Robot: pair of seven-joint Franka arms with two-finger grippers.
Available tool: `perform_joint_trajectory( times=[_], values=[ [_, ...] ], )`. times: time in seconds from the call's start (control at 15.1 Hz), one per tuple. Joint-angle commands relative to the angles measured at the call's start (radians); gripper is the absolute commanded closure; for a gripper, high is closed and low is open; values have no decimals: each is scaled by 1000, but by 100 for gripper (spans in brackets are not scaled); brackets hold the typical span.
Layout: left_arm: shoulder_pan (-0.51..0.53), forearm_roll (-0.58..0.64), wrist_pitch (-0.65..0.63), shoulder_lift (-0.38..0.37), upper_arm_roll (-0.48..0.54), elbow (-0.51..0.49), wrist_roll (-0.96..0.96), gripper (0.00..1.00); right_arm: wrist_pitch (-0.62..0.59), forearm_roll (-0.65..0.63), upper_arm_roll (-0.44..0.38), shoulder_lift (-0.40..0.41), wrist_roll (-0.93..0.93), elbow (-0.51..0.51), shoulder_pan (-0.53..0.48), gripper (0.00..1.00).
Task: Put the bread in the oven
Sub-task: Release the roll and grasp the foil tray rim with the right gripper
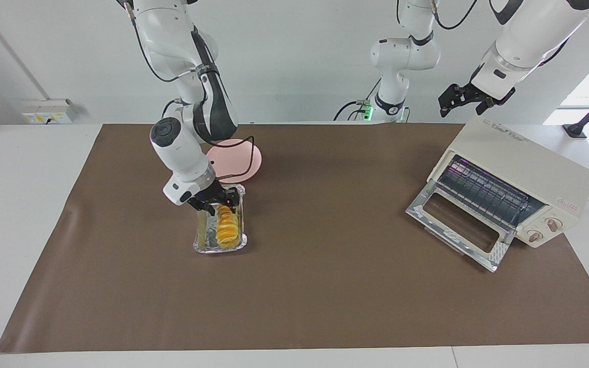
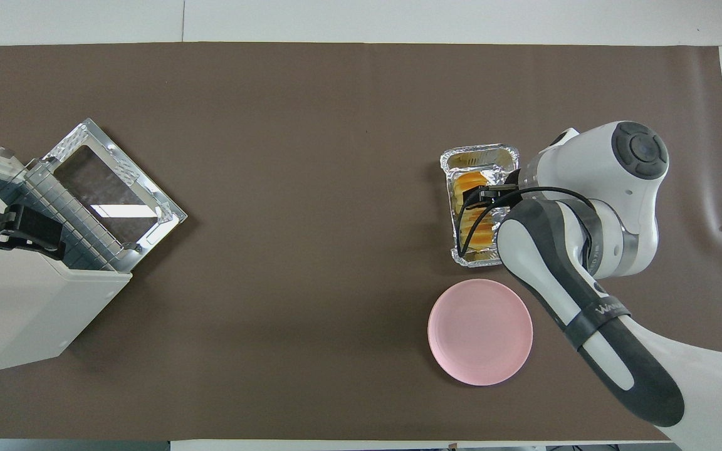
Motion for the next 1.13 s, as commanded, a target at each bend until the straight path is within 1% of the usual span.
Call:
perform_joint_trajectory(
  times=[0.0,0.2,0.27,0.4,0.53,0.6,0.66,0.73,1.06],
  values=[
    [17,-10,15,-32,-11,-35,-5,0,-25,-12,6,-8,-54,-7,-63,0],
    [15,-10,15,-32,-11,-35,-5,0,4,-8,6,2,-54,-41,-101,0],
    [15,-10,15,-32,-11,-35,-7,0,10,0,7,10,-52,-44,-105,6],
    [15,-10,15,-32,-11,-35,-7,0,13,8,7,15,-46,-59,-105,29],
    [17,-10,15,-32,-11,-35,-7,0,24,49,7,16,-48,-78,-108,48],
    [17,-10,15,-32,-11,-35,-7,0,24,57,7,16,-49,-82,-108,61],
    [15,-10,15,-32,-11,-35,-7,0,24,57,7,16,-51,-82,-109,77],
    [15,-10,15,-32,-11,-35,-7,0,23,58,9,16,-52,-81,-112,100],
    [15,-10,15,-32,-11,-35,-7,0,-17,57,13,-2,-55,-56,-95,100]
  ],
)
